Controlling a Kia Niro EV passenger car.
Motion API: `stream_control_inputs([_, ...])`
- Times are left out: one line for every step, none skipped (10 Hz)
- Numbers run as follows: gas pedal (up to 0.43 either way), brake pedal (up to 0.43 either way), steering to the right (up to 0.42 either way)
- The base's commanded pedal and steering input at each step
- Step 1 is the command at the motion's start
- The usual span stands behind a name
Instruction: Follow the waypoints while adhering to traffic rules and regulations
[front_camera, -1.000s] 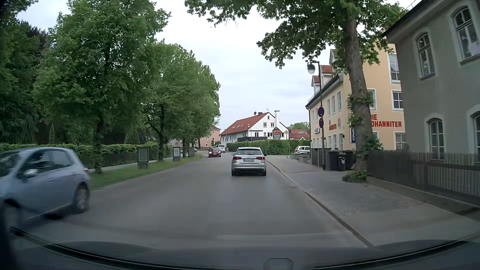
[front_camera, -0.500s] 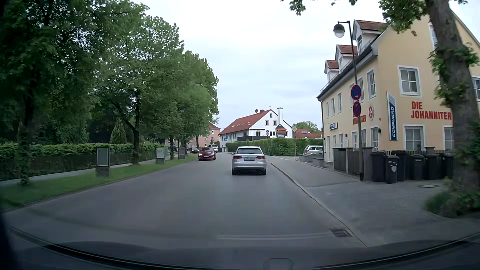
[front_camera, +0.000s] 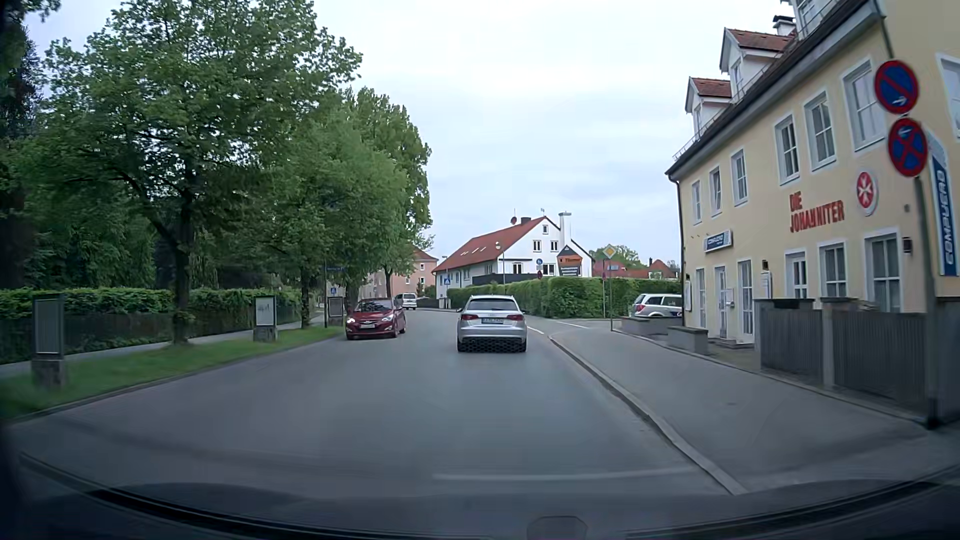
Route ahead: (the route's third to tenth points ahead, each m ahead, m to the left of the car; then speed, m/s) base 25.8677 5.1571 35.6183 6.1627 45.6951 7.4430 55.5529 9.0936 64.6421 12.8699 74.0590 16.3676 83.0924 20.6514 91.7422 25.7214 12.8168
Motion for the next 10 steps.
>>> stream_control_inputs([0.110, 0.000, -0.003])
stream_control_inputs([0.110, 0.000, -0.003])
stream_control_inputs([0.110, 0.000, -0.005])
stream_control_inputs([0.098, 0.000, -0.008])
stream_control_inputs([0.098, 0.000, -0.010])
stream_control_inputs([0.098, 0.000, -0.012])
stream_control_inputs([0.098, 0.000, -0.013])
stream_control_inputs([0.098, 0.000, -0.013])
stream_control_inputs([0.087, 0.000, -0.013])
stream_control_inputs([0.087, 0.000, -0.014])
